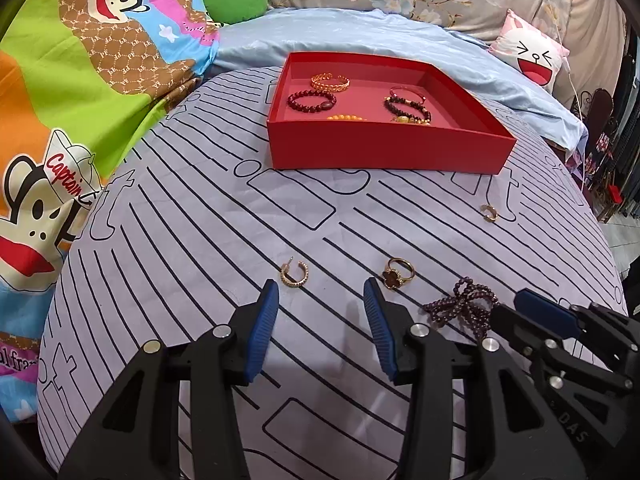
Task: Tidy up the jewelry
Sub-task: 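Grasp the gold stone ring with the left tool while the right tool grasps the purple bead strand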
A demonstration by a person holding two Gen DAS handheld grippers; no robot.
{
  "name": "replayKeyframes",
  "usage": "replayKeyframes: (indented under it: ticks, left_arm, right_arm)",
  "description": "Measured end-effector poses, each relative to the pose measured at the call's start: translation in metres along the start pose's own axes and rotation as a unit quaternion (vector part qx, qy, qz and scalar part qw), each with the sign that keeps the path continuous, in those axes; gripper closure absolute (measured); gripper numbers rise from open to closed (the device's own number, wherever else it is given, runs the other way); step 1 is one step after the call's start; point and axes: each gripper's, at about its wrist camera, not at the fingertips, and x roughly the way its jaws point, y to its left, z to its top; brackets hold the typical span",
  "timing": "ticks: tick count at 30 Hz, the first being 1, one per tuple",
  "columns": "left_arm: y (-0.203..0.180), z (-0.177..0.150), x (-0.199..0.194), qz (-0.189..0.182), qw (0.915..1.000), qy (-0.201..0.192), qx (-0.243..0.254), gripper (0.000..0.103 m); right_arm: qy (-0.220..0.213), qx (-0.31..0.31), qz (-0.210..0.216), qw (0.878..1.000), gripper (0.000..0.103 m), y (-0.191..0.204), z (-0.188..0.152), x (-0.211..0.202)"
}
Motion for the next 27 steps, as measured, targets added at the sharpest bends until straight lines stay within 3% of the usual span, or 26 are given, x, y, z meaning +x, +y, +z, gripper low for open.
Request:
replayKeyframes:
  ticks: [4,6,9,14,18,27]
  left_arm:
    - [0.0,0.001,0.001,-0.001,1.0,0.002,0.0,0.061]
    - [0.0,0.001,0.002,-0.004,1.0,0.003,-0.001,0.061]
    - [-0.002,0.003,0.004,-0.009,0.9999,0.005,-0.001,0.061]
    - [-0.009,0.006,0.008,-0.021,0.9997,0.008,0.004,0.061]
    - [-0.018,0.006,0.011,-0.035,0.9993,0.011,0.012,0.054]
    - [-0.029,0.007,0.025,-0.053,0.9982,0.022,0.017,0.06]
  right_arm:
    - [0.009,0.002,0.004,1.0,0.076,0.002,0.004,0.01]
    - [0.012,0.001,0.003,1.0,0.087,0.002,0.004,0.013]
    - [0.008,0.0,0.002,1.0,0.095,0.001,0.004,0.011]
    - [0.003,0.013,-0.01,1.0,0.095,-0.007,0.002,0.005]
    - [0.0,0.028,-0.011,1.0,0.095,-0.015,0.003,-0.001]
    - [-0.003,0.038,-0.011,0.999,0.095,-0.021,0.004,-0.005]
